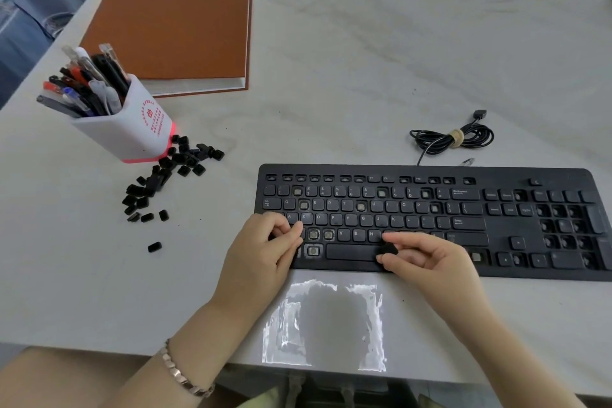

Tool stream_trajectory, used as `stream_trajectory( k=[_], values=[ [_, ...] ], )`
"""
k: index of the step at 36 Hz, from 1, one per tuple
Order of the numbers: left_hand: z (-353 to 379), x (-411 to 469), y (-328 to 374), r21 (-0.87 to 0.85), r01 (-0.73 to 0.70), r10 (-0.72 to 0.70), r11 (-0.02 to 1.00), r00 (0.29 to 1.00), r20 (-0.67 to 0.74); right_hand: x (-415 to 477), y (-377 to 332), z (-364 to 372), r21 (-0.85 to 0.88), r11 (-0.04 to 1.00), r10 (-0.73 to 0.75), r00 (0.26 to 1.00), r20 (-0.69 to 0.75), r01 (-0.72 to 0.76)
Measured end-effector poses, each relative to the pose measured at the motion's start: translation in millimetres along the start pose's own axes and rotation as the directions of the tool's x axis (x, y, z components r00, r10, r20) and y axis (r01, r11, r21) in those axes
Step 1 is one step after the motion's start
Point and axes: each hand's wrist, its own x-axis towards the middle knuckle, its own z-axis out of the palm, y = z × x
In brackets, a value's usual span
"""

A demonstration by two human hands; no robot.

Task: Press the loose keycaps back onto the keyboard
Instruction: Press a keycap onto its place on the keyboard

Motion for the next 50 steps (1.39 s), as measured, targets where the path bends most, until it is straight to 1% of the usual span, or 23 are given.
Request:
stream_trajectory(
  k=[4, 8, 9, 10, 13, 14, 15, 18, 20, 23, 26, 30, 33, 36, 38, 41, 44, 46, 48, 50],
  values=[
    [2, 1, -1, 0.07, -0.075, 0.078, 0.995, 0.996, -0.039, -1, 0, -2, -0.011, 1.0, -0.006, 1.0, 0.007, 0.006],
    [2, 3, -6, 0.036, -0.122, 0.124, 0.992, 0.991, -0.049, -1, 0, -1, -0.019, 1.0, 0.002, 1.0, -0.021, -0.002],
    [2, 4, -9, 0.014, -0.113, 0.114, 0.993, 0.992, -0.048, 0, -1, -1, -0.016, 1.0, 0.005, 1.0, -0.03, -0.005],
    [3, 3, -11, -0.021, -0.072, 0.071, 0.997, 0.996, -0.052, 0, -1, -1, -0.014, 1.0, 0.006, 0.999, -0.038, -0.007],
    [1, 2, -15, -0.155, 0.168, -0.175, 0.973, 0.984, -0.031, 1, -2, -1, -0.011, 1.0, 0.014, 0.999, -0.05, -0.015],
    [1, 2, -15, -0.167, 0.198, -0.202, 0.966, 0.979, -0.012, 1, -2, -1, -0.008, 1.0, 0.02, 0.998, -0.052, -0.021],
    [0, 1, -15, -0.155, 0.186, -0.187, 0.97, 0.982, 0.005, 1, -2, -1, -0.004, 1.0, 0.026, 0.998, -0.052, -0.027],
    [-1, -3, -15, -0.073, 0.045, -0.044, 0.996, 0.999, 0.017, 3, -2, 1, -0.003, 1.0, 0.026, 0.999, -0.045, -0.026],
    [-2, -6, -14, -0.024, -0.02, 0.021, 1.0, 1.0, 0.018, 5, -2, 2, 0.003, 1.0, 0.026, 0.999, -0.038, -0.026],
    [-3, -3, -13, 0.035, -0.079, 0.078, 0.996, 0.996, 0.04, 7, -3, 2, 0.042, 0.999, 0.028, 0.999, -0.024, -0.027],
    [-1, 3, -14, 0.048, -0.129, 0.126, 0.991, 0.991, 0.055, 6, -6, 2, 0.077, 0.997, 0.032, 0.999, -0.016, -0.031],
    [1, 2, -18, 0.057, -0.173, 0.169, 0.983, 0.983, 0.076, 6, -12, 7, 0.067, 0.997, 0.034, 0.999, -0.013, -0.033],
    [3, 2, -18, 0.025, -0.144, 0.143, 0.989, 0.989, 0.045, 7, -16, 11, 0.092, 0.994, 0.057, 0.998, 0.023, -0.059],
    [7, -1, -18, -0.099, -0.047, 0.045, 0.994, 0.999, -0.023, 6, -16, 12, 0.076, 0.996, 0.044, 0.999, 0.017, -0.045],
    [8, -3, -18, -0.148, -0.024, 0.018, 0.989, 0.999, -0.043, 5, -16, 13, 0.075, 0.997, 0.024, 1.0, 0.012, -0.025],
    [9, -3, -20, -0.167, -0.045, 0.04, 0.985, 0.999, -0.03, 6, -17, 15, 0.083, 0.996, -0.031, 0.999, 0.015, 0.03],
    [8, -3, -20, -0.173, -0.036, 0.036, 0.984, 0.999, -0.002, 6, -18, 17, -0.004, 0.996, -0.086, 0.995, 0.049, 0.086],
    [6, -2, -19, -0.172, 0.001, 0.004, 0.985, 1.0, 0.028, 7, -17, 20, -0.052, 0.995, -0.088, 0.995, 0.057, 0.09],
    [4, -1, -17, -0.169, 0.049, -0.039, 0.984, 0.998, 0.058, 9, -17, 22, -0.061, 0.995, -0.072, 0.996, 0.057, 0.075],
    [4, -1, -17, -0.156, 0.066, -0.056, 0.986, 0.996, 0.072, 10, -18, 23, -0.054, 0.996, -0.063, 0.997, 0.052, 0.066]
  ],
)
